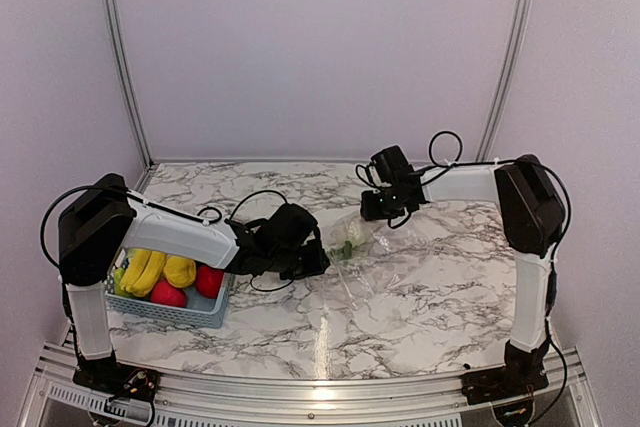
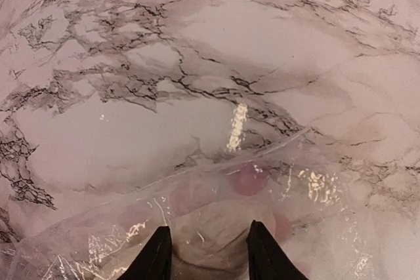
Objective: Open the zip-top bag and remove the fake food
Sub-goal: Pick up the fake vegetable from the zipper food storage bag.
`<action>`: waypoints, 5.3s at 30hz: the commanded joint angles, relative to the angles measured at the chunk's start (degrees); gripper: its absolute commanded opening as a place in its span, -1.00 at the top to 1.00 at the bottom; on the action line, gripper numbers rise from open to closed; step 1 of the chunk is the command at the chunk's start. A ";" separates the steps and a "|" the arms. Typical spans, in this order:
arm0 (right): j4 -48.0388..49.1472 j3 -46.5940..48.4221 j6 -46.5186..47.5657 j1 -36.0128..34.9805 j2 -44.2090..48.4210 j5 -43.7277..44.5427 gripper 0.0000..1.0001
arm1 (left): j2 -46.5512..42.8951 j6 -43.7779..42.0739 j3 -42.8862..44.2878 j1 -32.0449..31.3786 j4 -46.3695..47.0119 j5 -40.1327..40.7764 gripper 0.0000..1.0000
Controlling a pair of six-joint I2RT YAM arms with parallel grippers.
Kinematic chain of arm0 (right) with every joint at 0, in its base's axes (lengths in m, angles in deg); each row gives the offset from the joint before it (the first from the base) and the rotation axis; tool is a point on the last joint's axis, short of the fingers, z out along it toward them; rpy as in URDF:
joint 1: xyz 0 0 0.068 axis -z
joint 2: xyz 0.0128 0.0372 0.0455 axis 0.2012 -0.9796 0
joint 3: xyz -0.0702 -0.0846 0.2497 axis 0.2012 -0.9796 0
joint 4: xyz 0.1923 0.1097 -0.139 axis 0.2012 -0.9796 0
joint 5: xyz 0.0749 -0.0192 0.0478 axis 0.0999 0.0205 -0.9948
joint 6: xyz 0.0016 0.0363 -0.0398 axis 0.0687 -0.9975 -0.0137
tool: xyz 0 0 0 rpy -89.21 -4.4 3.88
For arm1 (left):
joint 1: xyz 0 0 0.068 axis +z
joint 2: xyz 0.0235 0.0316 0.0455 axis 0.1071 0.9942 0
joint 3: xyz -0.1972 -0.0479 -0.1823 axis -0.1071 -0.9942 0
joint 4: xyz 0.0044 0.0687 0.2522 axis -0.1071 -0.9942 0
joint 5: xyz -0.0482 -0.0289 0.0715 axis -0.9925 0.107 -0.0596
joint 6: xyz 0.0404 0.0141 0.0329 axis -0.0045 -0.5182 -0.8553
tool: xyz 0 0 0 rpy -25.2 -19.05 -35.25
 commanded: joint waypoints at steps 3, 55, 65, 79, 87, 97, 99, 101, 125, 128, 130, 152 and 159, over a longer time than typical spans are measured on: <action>0.55 -5.61 1.10 0.36 1.58 -0.80 0.13 | 1.13 -1.28 0.21 -0.32 -0.55 0.22 0.52; 3.01 -15.43 -2.46 -1.42 8.92 -2.63 -0.02 | 16.66 -13.98 20.49 -4.66 -8.56 -6.16 0.05; 3.03 -15.40 -2.52 -1.55 9.12 -2.61 -0.01 | 16.72 -13.93 20.83 -4.59 -8.66 -5.50 0.57; 1.26 -15.45 -2.53 -0.60 15.90 -1.14 -0.41 | 11.12 -14.06 16.08 -4.67 -5.74 -5.37 1.00; 2.48 -19.73 -3.65 0.51 19.24 -1.74 -0.11 | 8.71 -13.77 14.43 -4.67 -5.30 -3.68 1.00; 4.87 -23.83 -4.92 0.93 19.03 -0.81 0.03 | 4.56 -13.56 11.49 -4.67 -6.01 -3.36 1.00; 5.40 -24.13 -5.14 1.04 18.80 -0.76 0.05 | 3.50 -13.51 10.73 -4.74 -6.28 -3.35 1.00; 5.78 -24.24 -5.23 1.02 18.16 -0.83 0.08 | 2.25 -13.41 9.91 -4.80 -6.71 -3.30 1.00; 7.28 -23.98 -5.32 1.00 14.33 -1.63 0.17 | -9.11 -14.07 0.58 -7.04 -16.29 -2.68 1.00; 7.50 -24.05 -5.38 1.04 14.13 -1.89 0.17 | -8.77 -13.26 -1.09 -7.04 -15.48 -2.67 1.00; 7.46 -24.07 -5.40 1.04 14.09 -2.03 0.18 | -8.27 -13.00 -1.51 -7.04 -15.04 -2.64 1.00; 8.17 -24.43 -5.17 1.12 12.80 -1.84 0.18 | -18.58 -10.63 -7.67 -7.83 -19.73 1.10 1.00; 8.00 -23.90 -5.15 1.13 12.31 -1.91 0.18 | -24.51 -9.87 -8.22 -8.09 -24.71 4.99 1.00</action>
